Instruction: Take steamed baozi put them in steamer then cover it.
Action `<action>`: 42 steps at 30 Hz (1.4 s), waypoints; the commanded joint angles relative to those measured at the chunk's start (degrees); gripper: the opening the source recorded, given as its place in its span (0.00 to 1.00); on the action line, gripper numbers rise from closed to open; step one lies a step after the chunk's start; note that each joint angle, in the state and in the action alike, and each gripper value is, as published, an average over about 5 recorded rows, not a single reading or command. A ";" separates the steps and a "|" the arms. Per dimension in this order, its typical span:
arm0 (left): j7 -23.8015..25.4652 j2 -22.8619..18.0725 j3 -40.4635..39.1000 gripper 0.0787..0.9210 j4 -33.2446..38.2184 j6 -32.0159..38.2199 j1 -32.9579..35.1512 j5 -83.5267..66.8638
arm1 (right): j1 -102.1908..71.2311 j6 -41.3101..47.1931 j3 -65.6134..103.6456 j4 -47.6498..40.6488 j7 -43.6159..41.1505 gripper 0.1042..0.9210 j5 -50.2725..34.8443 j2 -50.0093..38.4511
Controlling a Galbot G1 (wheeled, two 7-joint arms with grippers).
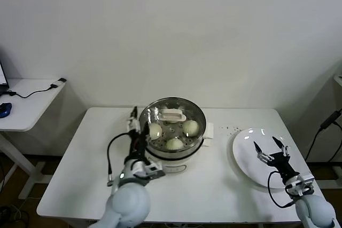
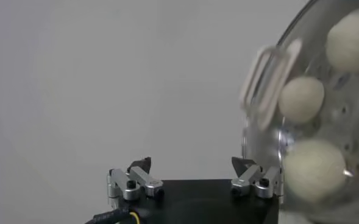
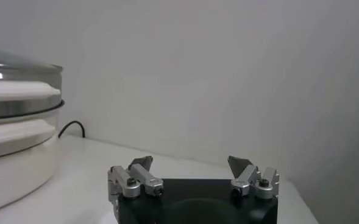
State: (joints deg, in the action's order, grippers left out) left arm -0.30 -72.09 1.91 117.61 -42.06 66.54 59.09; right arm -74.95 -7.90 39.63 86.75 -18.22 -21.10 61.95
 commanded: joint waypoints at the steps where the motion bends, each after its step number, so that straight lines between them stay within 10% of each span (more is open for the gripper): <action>1: -11.22 2.04 25.89 0.88 4.06 43.65 17.52 -43.91 | -1.90 1.83 0.96 5.54 1.62 0.88 -0.25 1.69; 18: -3.46 -8.70 43.31 0.88 -2.01 46.22 25.52 -66.03 | -5.46 1.64 1.69 8.39 0.14 0.88 1.66 4.35; 42: -1.40 -9.32 41.34 0.88 0.14 45.62 28.20 -66.67 | -6.30 3.83 1.38 10.06 1.41 0.88 1.76 5.83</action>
State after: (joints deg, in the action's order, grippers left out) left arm -2.43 -80.75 42.10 117.50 2.13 93.54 -5.77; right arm -81.03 -4.44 41.00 96.50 -17.07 -19.38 67.31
